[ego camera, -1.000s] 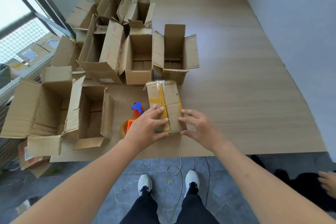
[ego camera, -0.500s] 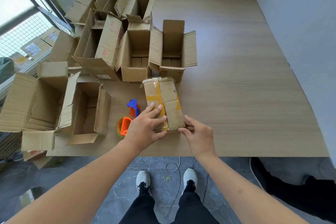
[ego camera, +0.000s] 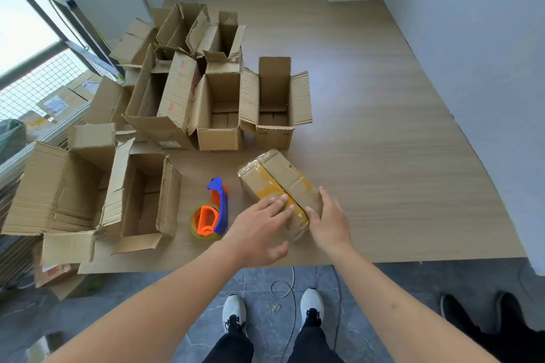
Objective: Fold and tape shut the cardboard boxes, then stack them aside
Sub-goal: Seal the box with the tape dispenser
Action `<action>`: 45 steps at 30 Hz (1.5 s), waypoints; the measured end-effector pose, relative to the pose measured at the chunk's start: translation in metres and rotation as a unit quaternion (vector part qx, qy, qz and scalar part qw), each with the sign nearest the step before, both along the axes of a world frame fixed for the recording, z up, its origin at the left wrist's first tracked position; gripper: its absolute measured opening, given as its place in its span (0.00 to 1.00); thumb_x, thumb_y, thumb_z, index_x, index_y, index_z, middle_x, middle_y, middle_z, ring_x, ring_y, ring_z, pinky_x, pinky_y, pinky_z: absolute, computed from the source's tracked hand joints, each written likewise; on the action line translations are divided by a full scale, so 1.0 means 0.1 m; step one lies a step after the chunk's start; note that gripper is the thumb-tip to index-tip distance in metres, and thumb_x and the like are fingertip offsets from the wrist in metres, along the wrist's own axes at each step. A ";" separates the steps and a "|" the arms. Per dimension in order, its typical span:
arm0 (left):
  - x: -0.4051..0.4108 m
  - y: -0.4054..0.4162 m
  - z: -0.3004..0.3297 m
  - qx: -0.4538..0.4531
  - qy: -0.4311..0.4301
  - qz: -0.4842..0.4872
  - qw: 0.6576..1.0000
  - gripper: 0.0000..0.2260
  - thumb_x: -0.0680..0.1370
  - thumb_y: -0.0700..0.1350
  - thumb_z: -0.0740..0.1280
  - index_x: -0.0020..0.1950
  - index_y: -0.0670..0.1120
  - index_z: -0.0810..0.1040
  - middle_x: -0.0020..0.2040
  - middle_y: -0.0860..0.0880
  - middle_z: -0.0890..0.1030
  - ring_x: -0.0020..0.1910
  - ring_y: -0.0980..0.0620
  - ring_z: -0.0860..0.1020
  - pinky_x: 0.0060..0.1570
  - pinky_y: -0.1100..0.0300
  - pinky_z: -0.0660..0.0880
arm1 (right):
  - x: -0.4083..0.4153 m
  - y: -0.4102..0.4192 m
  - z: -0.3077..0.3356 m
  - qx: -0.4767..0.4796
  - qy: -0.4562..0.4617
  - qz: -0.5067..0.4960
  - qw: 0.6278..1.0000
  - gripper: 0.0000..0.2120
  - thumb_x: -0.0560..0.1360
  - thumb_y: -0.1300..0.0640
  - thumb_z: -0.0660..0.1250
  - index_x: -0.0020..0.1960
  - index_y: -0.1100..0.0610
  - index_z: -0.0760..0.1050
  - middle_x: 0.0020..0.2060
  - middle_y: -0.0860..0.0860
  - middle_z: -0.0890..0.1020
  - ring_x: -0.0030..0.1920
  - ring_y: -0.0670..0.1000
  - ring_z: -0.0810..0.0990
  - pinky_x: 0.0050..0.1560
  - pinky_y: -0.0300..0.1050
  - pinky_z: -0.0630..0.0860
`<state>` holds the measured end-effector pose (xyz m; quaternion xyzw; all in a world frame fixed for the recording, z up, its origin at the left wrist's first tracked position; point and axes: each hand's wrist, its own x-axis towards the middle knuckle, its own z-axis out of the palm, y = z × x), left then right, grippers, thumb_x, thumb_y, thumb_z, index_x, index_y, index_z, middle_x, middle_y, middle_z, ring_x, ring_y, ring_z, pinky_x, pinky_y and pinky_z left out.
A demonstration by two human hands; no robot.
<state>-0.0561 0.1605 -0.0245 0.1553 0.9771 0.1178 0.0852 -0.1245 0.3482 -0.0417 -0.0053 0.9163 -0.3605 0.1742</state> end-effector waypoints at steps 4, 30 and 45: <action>-0.17 -0.11 0.12 0.014 -0.007 -0.020 1.000 0.28 0.78 0.48 0.64 0.80 0.50 0.66 0.78 0.48 0.67 0.73 0.45 0.69 0.71 0.49 0.66 | -0.16 0.22 -0.03 -0.070 0.008 0.007 0.997 0.27 0.78 0.59 0.72 0.75 0.53 0.72 0.73 0.55 0.71 0.74 0.54 0.69 0.75 0.48 0.65; -0.19 -0.22 0.03 0.002 -0.066 0.036 0.997 0.24 0.83 0.57 0.62 0.78 0.69 0.60 0.81 0.46 0.56 0.76 0.44 0.61 0.74 0.50 0.62 | -0.04 0.22 -0.02 0.205 0.214 0.085 0.951 0.24 0.78 0.41 0.68 0.68 0.54 0.76 0.62 0.56 0.76 0.61 0.61 0.75 0.57 0.57 0.77; -0.21 -0.12 -0.05 0.106 -0.076 0.010 0.991 0.37 0.72 0.57 0.78 0.79 0.60 0.67 0.79 0.47 0.51 0.58 0.45 0.77 0.67 0.52 0.73 | 0.00 0.32 -0.08 0.081 0.201 0.202 0.955 0.29 0.79 0.36 0.64 0.74 0.51 0.73 0.78 0.53 0.64 0.80 0.56 0.58 0.72 0.57 0.68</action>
